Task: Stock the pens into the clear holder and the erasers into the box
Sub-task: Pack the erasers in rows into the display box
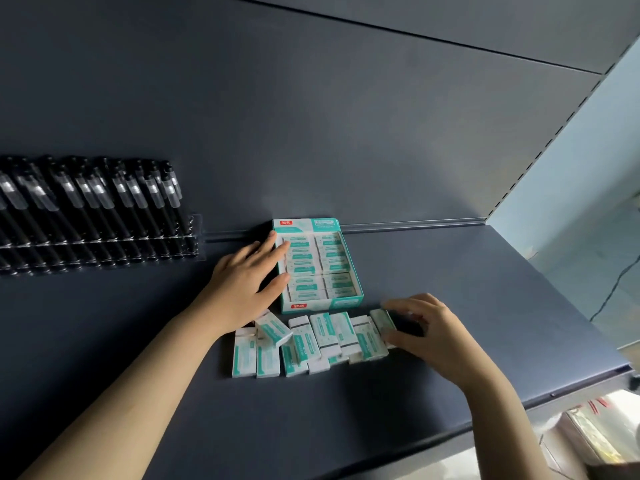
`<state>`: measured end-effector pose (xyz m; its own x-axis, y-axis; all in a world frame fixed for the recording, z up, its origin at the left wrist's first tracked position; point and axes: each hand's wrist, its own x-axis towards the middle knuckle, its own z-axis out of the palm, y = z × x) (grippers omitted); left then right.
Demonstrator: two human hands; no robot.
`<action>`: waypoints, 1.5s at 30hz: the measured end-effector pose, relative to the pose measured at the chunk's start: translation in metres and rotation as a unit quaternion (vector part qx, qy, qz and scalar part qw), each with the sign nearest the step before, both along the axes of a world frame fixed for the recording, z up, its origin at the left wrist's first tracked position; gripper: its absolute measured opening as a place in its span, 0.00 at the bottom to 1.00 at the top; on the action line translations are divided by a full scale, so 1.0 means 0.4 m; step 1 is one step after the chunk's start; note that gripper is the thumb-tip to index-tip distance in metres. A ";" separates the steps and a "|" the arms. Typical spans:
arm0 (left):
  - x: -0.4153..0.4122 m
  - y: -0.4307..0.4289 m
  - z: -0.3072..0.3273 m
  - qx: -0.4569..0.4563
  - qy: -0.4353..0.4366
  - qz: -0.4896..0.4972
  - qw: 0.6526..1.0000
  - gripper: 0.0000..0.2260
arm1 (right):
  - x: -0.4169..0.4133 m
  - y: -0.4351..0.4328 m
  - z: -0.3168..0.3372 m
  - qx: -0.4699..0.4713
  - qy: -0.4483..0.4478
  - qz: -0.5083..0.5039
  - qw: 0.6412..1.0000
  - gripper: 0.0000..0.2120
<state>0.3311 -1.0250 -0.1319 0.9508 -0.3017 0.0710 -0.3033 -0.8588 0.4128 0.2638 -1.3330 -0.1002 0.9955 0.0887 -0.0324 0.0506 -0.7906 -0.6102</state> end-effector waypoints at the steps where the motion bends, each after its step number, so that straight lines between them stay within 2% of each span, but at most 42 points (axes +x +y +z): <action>1: 0.000 0.000 -0.001 -0.006 -0.002 0.001 1.000 0.36 | 0.000 -0.001 0.003 -0.002 0.006 0.000 1.000 0.19; 6: 0.004 0.004 -0.001 -0.019 -0.005 0.002 1.000 0.35 | 0.011 0.003 0.015 -0.010 0.031 0.005 0.999 0.19; 9: 0.000 0.001 0.003 -0.030 -0.009 0.002 1.000 0.35 | 0.019 0.012 0.020 0.033 0.034 -0.016 0.999 0.17; 13: -0.001 0.002 0.006 -0.029 -0.006 0.004 1.000 0.37 | 0.032 0.025 0.015 0.078 -0.023 -0.096 0.992 0.15; 16: 0.000 0.002 0.007 -0.032 -0.005 0.004 0.999 0.37 | 0.032 0.040 0.022 0.184 -0.067 -0.122 0.973 0.12; 20: -0.001 0.001 0.010 -0.033 -0.001 0.002 0.999 0.37 | 0.038 0.084 0.047 0.380 -0.046 -0.100 0.918 0.11; 24: -0.002 0.001 0.013 -0.040 0.000 0.000 0.999 0.37 | 0.054 0.135 0.054 0.444 -0.018 -0.068 0.893 0.07; 30: 0.002 0.004 0.015 -0.055 0.001 -0.006 0.998 0.37 | 0.083 0.183 0.044 0.338 0.020 -0.022 0.941 0.06; 36: 0.014 0.010 0.007 -0.078 -0.004 -0.001 0.997 0.40 | 0.127 0.217 0.033 0.169 -0.042 0.041 0.984 0.12; 45: 0.019 0.008 0.003 -0.059 0.005 0.000 0.998 0.40 | 0.160 0.254 0.014 0.084 -0.091 0.105 0.987 0.08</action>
